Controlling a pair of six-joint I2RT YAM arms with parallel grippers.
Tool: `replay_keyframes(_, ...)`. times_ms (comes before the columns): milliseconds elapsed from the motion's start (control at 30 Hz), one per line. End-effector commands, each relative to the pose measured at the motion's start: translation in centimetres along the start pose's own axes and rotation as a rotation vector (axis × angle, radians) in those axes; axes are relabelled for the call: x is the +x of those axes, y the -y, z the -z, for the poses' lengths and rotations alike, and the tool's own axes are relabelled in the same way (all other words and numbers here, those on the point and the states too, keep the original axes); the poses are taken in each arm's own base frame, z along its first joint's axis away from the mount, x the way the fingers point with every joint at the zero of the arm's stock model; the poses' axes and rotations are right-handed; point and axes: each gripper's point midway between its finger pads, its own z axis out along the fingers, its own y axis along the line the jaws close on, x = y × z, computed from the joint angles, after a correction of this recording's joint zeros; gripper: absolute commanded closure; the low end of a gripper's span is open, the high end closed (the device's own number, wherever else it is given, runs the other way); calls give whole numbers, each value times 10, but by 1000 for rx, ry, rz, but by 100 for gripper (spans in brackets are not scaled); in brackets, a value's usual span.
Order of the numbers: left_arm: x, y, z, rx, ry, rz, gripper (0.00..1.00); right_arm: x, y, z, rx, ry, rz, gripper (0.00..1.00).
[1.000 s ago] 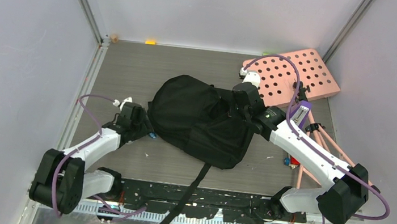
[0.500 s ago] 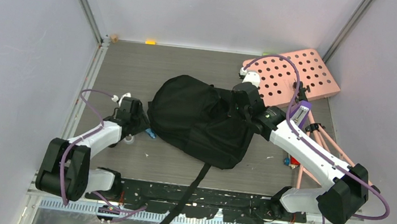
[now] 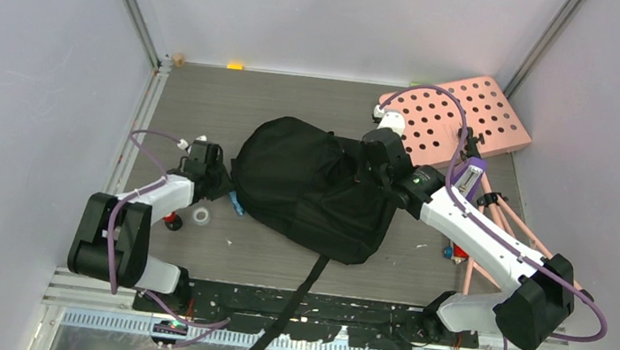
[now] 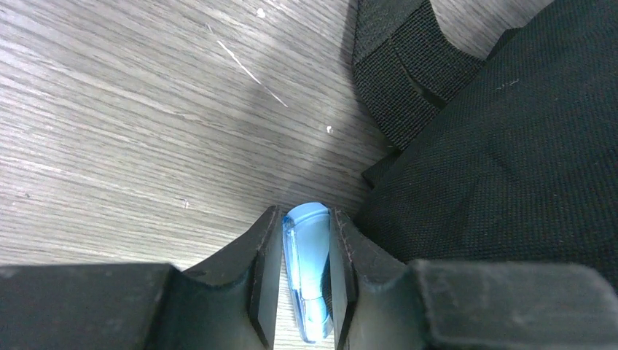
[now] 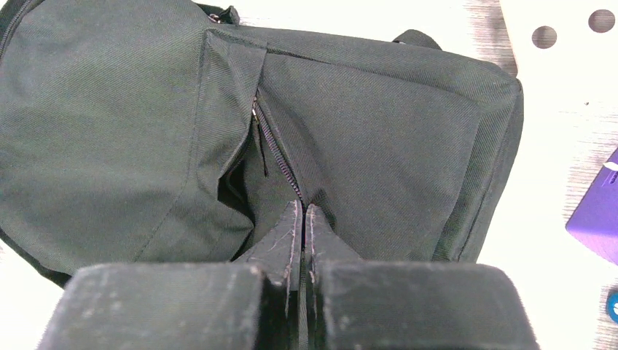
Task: Pack the student bag
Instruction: Pick up the stationery from the center of the board.
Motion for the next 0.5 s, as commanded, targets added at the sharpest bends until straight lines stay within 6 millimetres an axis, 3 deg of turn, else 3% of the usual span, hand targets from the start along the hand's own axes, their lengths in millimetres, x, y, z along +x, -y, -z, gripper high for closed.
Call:
replay_keyframes(0,51,-21,1,-31,-168,20,78,-16,-2,3,-15,54,-29,100)
replay_keyframes(233,87,-18,18,-23,-223,0,80,-17,-7,3,-42,58,-40,100)
replay_keyframes(467,110,-34,40,-78,-260,-33,80,-13,-11,4,-70,55,-60,100)
